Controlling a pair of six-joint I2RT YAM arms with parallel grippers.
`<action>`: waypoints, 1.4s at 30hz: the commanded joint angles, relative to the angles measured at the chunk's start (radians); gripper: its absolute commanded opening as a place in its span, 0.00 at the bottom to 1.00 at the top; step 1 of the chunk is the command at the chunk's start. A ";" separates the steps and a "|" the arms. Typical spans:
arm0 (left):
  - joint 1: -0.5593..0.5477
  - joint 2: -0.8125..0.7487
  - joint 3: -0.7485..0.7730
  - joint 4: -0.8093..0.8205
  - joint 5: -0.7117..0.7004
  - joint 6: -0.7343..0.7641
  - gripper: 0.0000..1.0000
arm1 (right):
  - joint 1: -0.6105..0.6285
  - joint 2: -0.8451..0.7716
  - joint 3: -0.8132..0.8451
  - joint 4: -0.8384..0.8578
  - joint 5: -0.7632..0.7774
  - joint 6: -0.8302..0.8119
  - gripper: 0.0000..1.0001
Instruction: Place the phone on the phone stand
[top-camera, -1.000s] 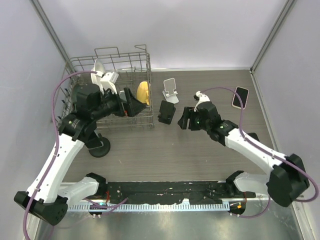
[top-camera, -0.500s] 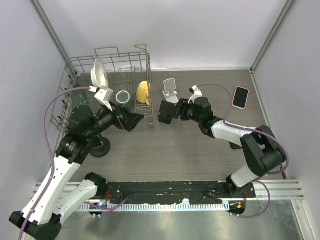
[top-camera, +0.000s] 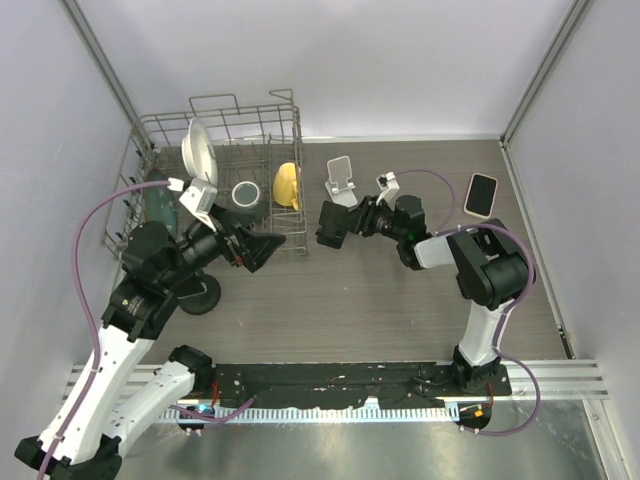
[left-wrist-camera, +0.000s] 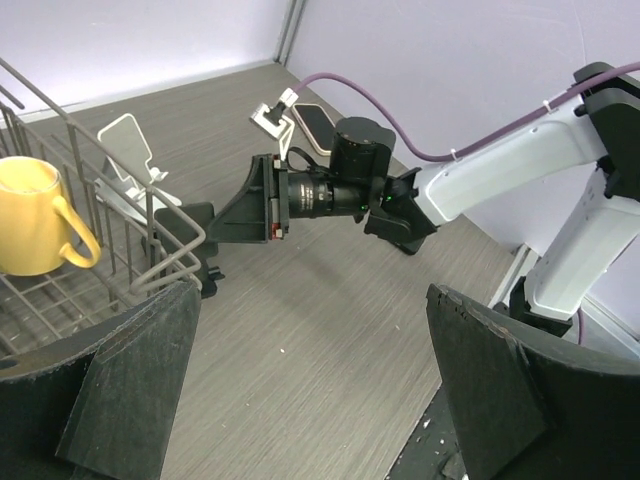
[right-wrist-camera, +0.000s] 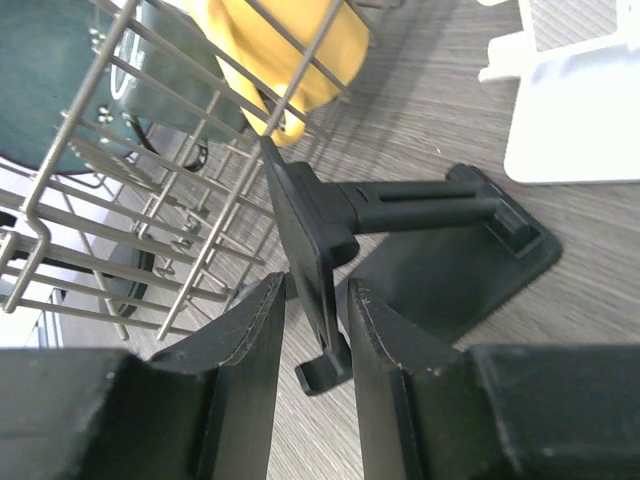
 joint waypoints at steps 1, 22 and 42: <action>-0.004 0.007 0.004 0.058 0.042 0.014 1.00 | -0.016 0.047 0.041 0.235 -0.115 0.048 0.36; -0.004 0.023 0.026 0.000 0.032 0.075 1.00 | -0.085 -0.217 -0.244 0.267 -0.163 -0.001 0.01; 0.056 -0.217 -0.063 0.031 -0.122 0.141 1.00 | 0.514 -0.217 -0.068 -0.024 -0.166 -0.319 0.01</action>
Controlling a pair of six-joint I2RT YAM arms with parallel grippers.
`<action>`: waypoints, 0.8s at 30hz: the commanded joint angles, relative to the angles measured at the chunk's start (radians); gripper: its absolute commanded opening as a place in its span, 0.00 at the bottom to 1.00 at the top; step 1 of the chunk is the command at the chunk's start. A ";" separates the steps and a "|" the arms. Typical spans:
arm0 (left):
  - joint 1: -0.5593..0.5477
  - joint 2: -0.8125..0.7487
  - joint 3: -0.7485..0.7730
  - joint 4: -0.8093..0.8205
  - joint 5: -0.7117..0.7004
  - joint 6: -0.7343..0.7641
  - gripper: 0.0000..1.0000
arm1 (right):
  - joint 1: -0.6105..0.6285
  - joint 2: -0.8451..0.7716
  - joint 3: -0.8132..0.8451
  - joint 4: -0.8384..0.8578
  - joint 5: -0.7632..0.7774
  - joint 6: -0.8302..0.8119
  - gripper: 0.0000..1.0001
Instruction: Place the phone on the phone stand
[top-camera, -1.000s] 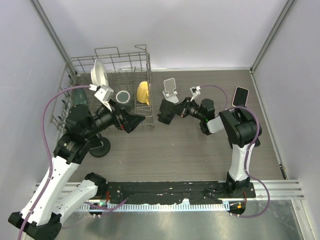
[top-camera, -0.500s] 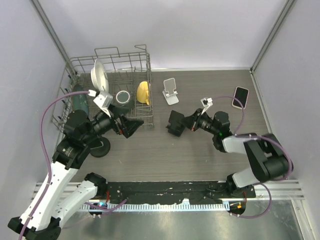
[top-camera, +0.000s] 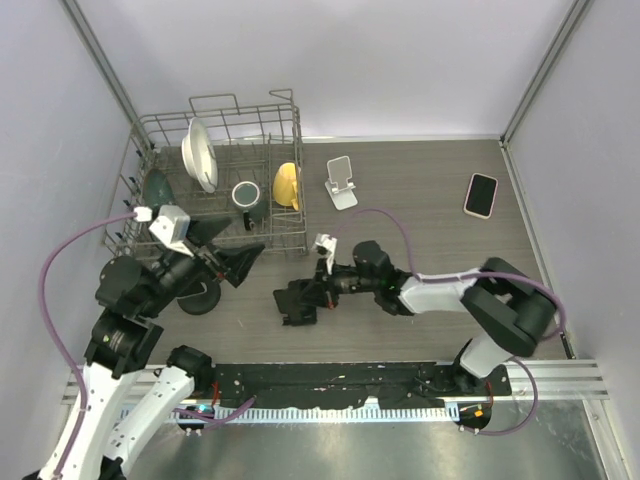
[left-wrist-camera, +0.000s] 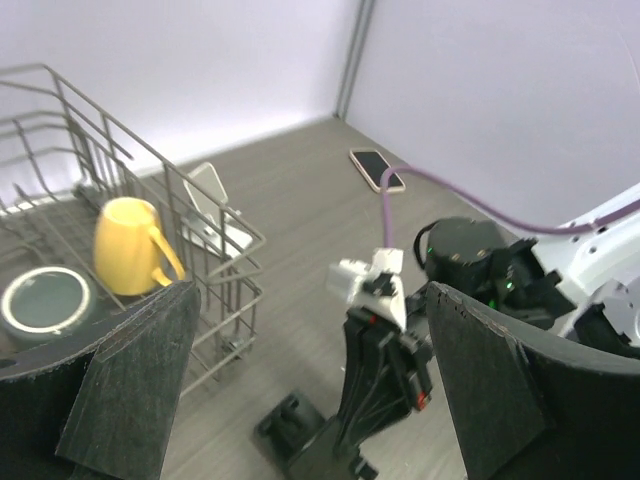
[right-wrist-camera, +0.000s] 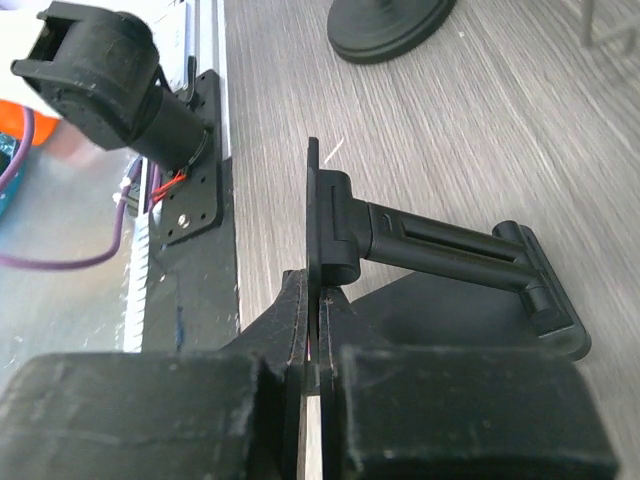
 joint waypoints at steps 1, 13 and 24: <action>0.033 -0.069 -0.011 0.061 -0.063 0.031 1.00 | 0.080 0.144 0.211 0.130 0.004 -0.060 0.01; 0.036 -0.107 -0.006 0.060 -0.052 0.031 1.00 | 0.110 0.436 0.519 0.200 -0.012 -0.025 0.01; 0.036 -0.107 -0.009 0.063 -0.039 0.028 1.00 | 0.118 0.533 0.595 0.249 -0.021 0.018 0.01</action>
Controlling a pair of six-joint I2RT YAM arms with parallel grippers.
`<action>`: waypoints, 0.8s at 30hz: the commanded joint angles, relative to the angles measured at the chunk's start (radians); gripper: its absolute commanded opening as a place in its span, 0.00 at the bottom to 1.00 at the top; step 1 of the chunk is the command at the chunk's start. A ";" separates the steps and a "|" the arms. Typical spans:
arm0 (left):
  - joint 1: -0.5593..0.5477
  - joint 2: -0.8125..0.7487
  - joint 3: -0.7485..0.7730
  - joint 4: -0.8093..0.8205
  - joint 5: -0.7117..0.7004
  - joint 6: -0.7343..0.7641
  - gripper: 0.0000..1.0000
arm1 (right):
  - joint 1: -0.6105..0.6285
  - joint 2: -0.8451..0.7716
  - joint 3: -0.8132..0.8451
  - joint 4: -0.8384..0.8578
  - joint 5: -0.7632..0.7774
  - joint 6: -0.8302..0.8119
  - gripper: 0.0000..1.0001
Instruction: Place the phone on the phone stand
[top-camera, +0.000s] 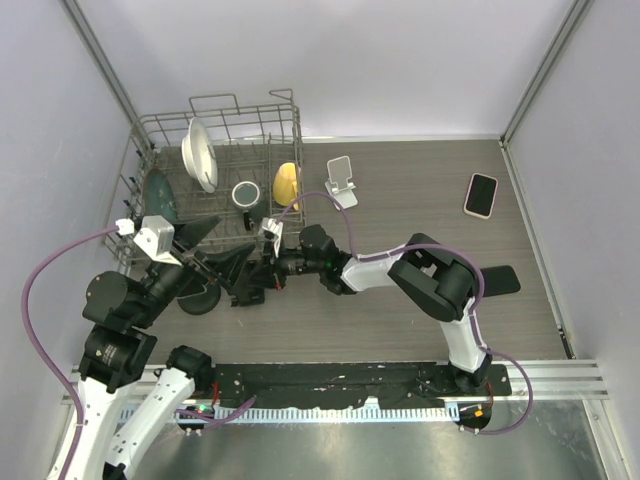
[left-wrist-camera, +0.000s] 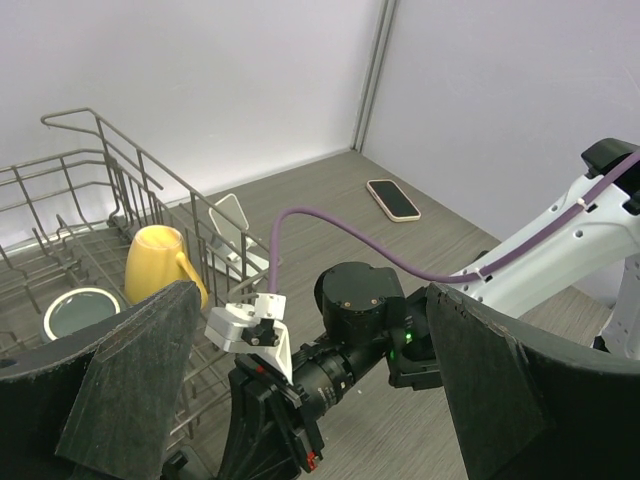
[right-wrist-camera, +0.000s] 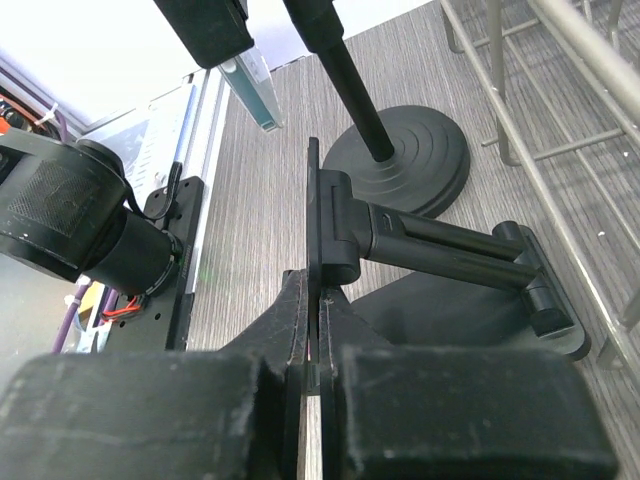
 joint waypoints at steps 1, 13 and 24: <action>0.006 -0.004 -0.006 0.046 0.008 0.011 1.00 | 0.011 0.012 0.049 0.144 -0.009 0.037 0.01; 0.006 0.001 -0.006 0.044 0.023 0.008 1.00 | 0.014 0.038 0.005 0.224 0.027 0.101 0.01; 0.004 0.008 -0.006 0.047 0.032 0.003 1.00 | 0.013 0.032 -0.055 0.244 0.045 0.124 0.06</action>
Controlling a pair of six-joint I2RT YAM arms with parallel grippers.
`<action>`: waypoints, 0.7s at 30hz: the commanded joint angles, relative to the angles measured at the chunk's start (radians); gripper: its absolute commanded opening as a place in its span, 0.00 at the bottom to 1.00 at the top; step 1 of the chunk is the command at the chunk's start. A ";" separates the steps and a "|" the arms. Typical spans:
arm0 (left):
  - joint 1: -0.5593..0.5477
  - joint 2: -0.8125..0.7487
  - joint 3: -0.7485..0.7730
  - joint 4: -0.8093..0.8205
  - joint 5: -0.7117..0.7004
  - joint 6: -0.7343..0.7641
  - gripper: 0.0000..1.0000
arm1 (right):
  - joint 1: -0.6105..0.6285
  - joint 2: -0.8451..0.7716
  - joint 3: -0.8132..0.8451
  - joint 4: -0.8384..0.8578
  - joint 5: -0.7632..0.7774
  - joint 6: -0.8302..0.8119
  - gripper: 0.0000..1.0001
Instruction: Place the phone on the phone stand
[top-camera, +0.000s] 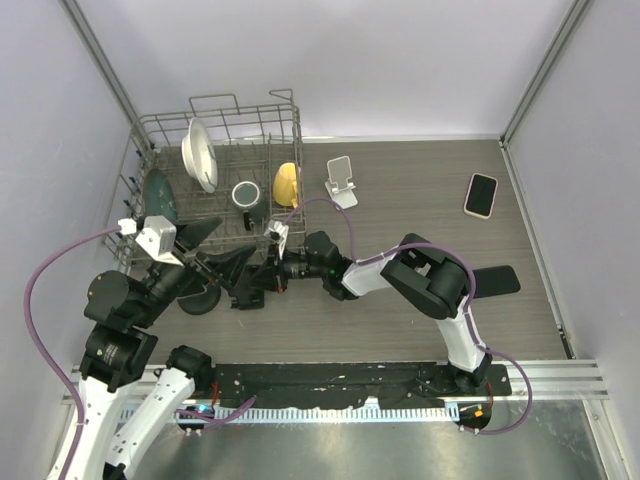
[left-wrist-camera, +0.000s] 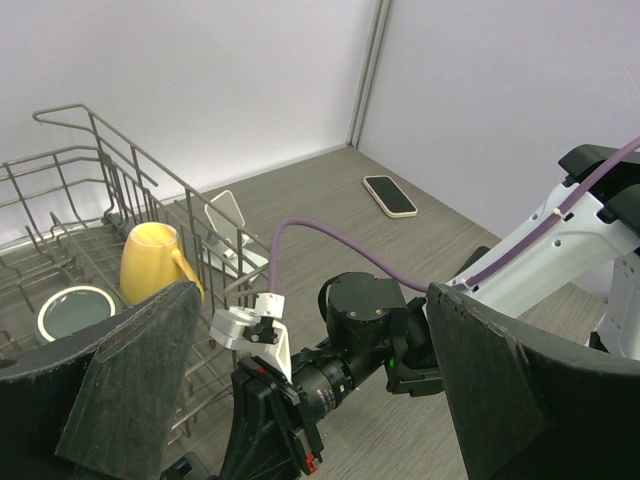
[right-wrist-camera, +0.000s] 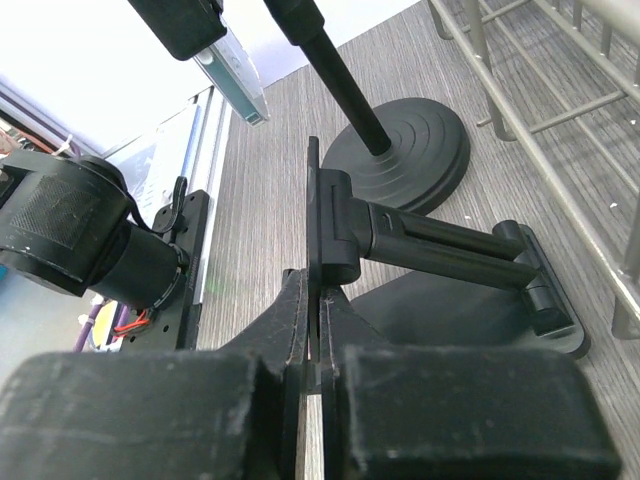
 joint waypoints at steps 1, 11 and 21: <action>0.006 0.008 0.001 0.046 0.024 0.003 1.00 | 0.007 -0.015 -0.010 0.095 0.018 0.009 0.07; 0.004 0.005 -0.001 0.047 0.024 0.005 1.00 | 0.005 -0.039 -0.027 0.043 0.108 -0.009 0.36; 0.004 0.011 0.001 0.049 0.039 0.002 1.00 | 0.005 -0.106 -0.075 -0.037 0.191 -0.029 0.55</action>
